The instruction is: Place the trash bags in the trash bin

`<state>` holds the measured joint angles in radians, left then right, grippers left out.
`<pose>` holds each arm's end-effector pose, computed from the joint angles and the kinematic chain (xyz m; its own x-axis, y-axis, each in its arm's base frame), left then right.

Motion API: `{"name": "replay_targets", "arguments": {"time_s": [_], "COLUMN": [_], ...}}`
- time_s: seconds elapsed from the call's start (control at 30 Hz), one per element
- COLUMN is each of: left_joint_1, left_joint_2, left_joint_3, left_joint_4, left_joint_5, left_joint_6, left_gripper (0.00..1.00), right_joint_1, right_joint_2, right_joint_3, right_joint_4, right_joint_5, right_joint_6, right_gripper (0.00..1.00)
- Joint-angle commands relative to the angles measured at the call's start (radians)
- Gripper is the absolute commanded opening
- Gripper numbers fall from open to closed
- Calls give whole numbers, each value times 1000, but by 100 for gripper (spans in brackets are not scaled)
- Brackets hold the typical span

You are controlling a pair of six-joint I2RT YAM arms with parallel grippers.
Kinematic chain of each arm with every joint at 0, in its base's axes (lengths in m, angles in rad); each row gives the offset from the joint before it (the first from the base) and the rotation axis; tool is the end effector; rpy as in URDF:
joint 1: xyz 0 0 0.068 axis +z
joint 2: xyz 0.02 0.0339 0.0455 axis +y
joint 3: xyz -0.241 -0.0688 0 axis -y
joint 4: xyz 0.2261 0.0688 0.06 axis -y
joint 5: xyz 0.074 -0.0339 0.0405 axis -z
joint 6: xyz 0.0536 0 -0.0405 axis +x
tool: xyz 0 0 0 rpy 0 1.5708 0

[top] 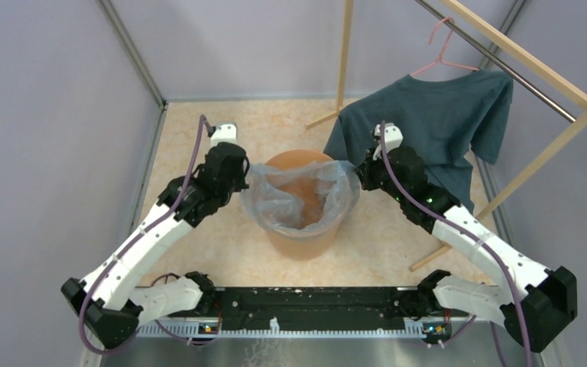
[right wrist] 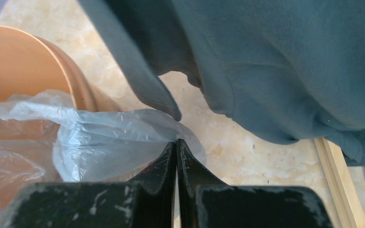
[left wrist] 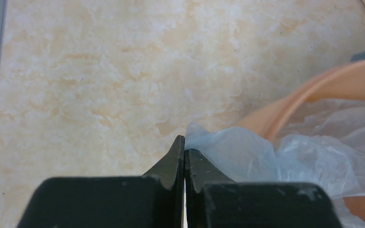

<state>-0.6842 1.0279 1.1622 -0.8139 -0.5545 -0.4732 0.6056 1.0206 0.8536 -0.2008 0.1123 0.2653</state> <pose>0.1763 -0.1074 0.3344 -0.5338 -0.0646 -0.8432 -0.0261 0.9979 -0.0599 0.2054 0.1349 0.2948 -0.4111 0.0323 -0.9110 -0.3854 0.8995 0.2058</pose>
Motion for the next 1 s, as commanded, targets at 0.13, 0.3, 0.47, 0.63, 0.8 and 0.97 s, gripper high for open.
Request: {"name": "replay_targets", "arguments": {"time_s": [0.13,0.3,0.47,0.63,0.8,0.97], "left_joint_1": [272,367,377,377,377,377], "left_joint_2": [160,204,185,133,138,132], "left_joint_3": [48,-48,-128,-127,-105,-113], "left_joint_4": [211,306,354,339,318,318], "left_joint_5": [288,536,684,677,698,714], "left_joint_6": [125,84,41,48,51,50], "left_gripper": [0,0,0,0,0,0], "right_joint_1": [-25,-24,-26,-24,-25,-24], "right_joint_2": [22,13,70,-2,-166,-330], "right_joint_3": [-27,-15,51,114,127,47], "right_joint_4": [68,97,84,-54,-264,-199], "right_joint_5": [-11,-68,-68,-57,26,-211], "right_joint_6": [47,66,64,-7,-59,-115], "right_gripper": [0,0,0,10,38,68]}}
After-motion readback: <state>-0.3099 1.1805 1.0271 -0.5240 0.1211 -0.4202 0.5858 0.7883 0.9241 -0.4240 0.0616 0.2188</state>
